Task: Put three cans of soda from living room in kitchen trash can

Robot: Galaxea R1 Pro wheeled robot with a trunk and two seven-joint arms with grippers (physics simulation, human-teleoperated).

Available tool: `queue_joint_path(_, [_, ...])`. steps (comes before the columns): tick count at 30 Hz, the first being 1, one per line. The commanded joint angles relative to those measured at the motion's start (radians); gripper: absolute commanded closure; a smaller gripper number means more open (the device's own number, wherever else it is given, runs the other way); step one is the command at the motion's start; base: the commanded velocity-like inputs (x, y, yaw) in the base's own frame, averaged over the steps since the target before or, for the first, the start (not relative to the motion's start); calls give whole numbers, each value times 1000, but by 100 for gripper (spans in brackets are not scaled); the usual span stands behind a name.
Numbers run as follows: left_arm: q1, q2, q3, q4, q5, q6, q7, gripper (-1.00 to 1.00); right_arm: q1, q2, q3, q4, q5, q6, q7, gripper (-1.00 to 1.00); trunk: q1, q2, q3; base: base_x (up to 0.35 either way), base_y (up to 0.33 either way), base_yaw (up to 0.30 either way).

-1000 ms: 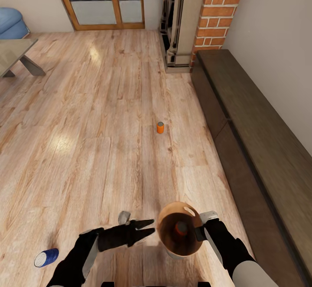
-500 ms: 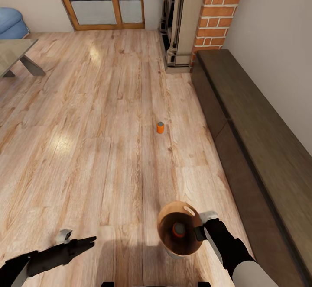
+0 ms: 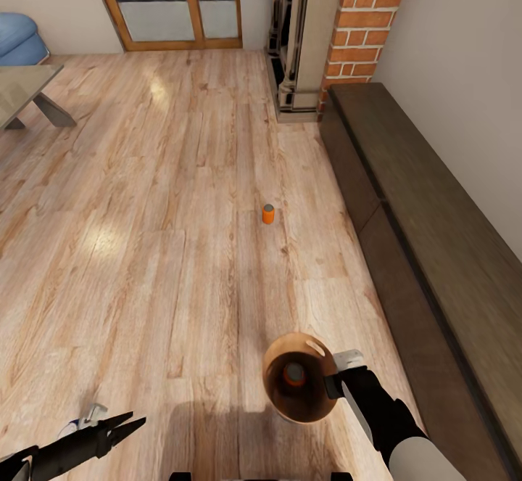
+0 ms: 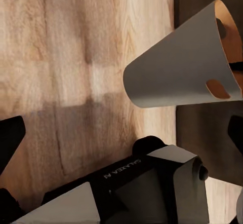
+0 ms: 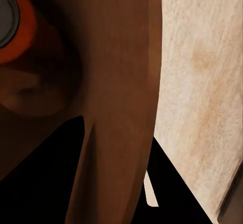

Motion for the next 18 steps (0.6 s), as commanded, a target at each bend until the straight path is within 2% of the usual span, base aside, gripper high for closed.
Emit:
queue_joint_path(1, [0,0,0,20,0,-5,4,-100,0,0,1,0,-10,-1,1,100,0,0,0,0,0,0])
queue_joint_path(8, [0,1,1,70,2,-59,9,-100,0,-1,1,-1,-11,-1,2,100,0,0,0,0,0,0])
queue_joint_path(13, [0,2,1,74,2,-66,10,-100,0,0,1,-2,-11,-1,2,100,0,0,0,0,0,4])
queue_joint_path(18, [0,2,1,75,2,-68,10,-100,0,1,1,-3,-11,-1,1,100,0,0,0,0,0,157])
